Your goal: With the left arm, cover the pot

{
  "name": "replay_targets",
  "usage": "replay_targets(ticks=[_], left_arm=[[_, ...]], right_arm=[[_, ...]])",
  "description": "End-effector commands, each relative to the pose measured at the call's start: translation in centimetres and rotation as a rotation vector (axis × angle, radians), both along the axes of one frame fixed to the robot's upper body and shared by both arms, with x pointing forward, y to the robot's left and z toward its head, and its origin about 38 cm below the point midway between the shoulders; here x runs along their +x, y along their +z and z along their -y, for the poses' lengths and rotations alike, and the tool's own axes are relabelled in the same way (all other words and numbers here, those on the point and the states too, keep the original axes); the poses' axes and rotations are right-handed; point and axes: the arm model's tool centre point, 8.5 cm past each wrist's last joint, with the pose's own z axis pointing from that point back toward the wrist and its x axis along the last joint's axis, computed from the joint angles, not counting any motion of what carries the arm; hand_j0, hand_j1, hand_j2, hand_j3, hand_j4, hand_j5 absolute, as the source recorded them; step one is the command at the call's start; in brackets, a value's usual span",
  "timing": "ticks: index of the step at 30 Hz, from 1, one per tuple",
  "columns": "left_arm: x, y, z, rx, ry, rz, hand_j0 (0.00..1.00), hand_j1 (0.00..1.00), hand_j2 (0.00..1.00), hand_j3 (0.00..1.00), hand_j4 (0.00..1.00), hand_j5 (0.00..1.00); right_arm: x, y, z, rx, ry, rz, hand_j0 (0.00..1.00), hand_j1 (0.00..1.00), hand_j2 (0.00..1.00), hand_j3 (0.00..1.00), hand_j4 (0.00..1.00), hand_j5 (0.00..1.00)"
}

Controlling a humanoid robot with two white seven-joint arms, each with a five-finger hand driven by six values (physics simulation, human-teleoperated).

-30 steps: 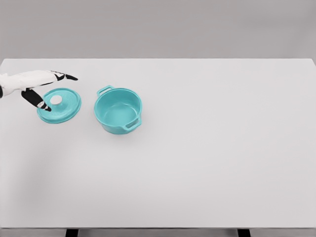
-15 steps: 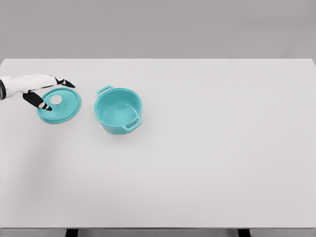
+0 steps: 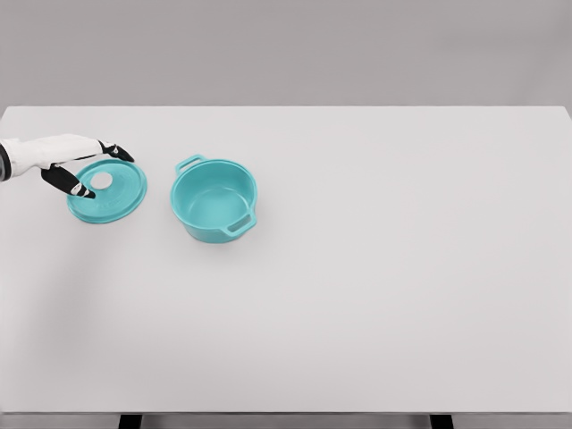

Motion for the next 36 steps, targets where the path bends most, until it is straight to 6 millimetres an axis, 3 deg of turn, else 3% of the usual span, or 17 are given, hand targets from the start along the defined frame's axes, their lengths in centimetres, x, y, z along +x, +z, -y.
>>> replay_targets(ticks=[1, 11, 18, 36], left_arm=[[0.0, 0.1, 0.0, -0.005, 0.004, 0.001, 0.80, 0.80, 0.80, 0.80, 0.80, 0.80], [-0.1, -0.6, -1.0, -0.001, 0.036, -0.020, 0.80, 0.80, 0.80, 0.80, 0.80, 0.80], [0.1, -1.0, -0.3, -0.010, 0.026, -0.024, 0.80, 0.80, 0.80, 0.80, 0.80, 0.80], [-0.1, -1.5, -1.1, -0.004, 0.051, -0.039, 0.78, 0.78, 0.78, 0.78, 0.78, 0.78]], right_arm=[[0.0, 0.0, 0.0, 0.000, 0.001, 0.000, 1.00, 1.00, 1.00, 1.00, 1.00, 1.00], [0.0, 0.0, 0.0, 0.000, 0.001, 0.000, 1.00, 1.00, 1.00, 1.00, 1.00, 1.00], [0.0, 0.0, 0.0, 0.000, 0.001, 0.000, 1.00, 1.00, 1.00, 1.00, 1.00, 1.00], [0.0, 0.0, 0.0, 0.000, 0.001, 0.000, 1.00, 1.00, 1.00, 1.00, 1.00, 1.00]])
